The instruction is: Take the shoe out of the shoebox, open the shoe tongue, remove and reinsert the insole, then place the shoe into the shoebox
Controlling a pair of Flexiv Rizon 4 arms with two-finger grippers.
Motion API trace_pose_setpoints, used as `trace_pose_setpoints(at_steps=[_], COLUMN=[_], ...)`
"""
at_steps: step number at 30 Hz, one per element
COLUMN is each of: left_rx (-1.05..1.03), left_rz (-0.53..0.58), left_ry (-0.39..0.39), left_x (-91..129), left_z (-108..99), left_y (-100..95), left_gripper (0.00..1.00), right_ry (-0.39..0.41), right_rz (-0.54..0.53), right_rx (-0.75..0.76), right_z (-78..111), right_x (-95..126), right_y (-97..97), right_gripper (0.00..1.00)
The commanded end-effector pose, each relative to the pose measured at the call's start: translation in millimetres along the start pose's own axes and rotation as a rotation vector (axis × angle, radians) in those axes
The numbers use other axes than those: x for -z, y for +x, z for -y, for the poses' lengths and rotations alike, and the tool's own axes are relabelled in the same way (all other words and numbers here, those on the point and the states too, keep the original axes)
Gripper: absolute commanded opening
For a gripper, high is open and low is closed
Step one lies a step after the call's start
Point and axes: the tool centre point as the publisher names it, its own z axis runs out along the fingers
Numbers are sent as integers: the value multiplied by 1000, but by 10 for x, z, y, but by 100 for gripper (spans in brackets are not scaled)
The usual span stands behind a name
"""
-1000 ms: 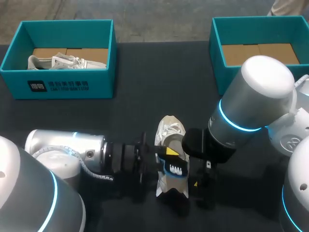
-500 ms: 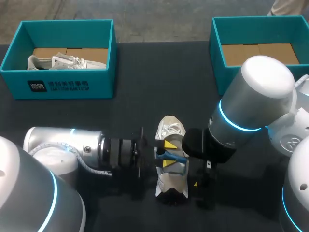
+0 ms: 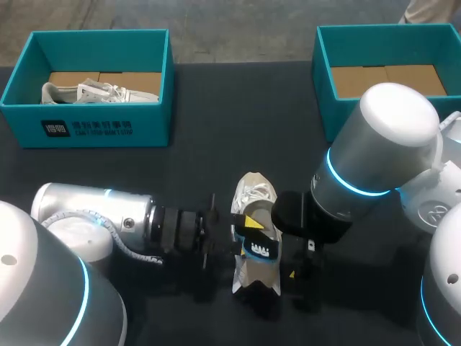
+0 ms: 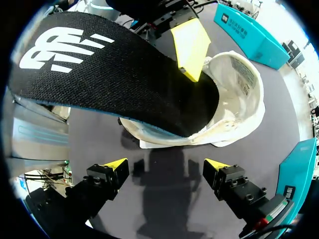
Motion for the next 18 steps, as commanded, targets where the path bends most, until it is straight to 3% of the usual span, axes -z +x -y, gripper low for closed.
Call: trace_pose_setpoints(at_steps=[1,2,3,4,18], left_rx=[3,7,8,8,-2], left_rz=[-4,-3,-3,-4,-29], left_ry=[-24,-25,-25,-25,-35], left_x=[52,57,61,63,48], left_z=[63,61,61,68,-11], left_y=[56,65,75,90,284], left_gripper=[31,22,7,0,0], right_ry=[-1,-1,-1,-1,-1], right_rz=[3,3,3,3,3], right_rx=[0,0,0,0,0], right_z=[9,9,9,9,9], right_x=[-8,-8,-8,-8,-8], right_y=[13,13,13,13,13], right_gripper=[100,100,100,100,100])
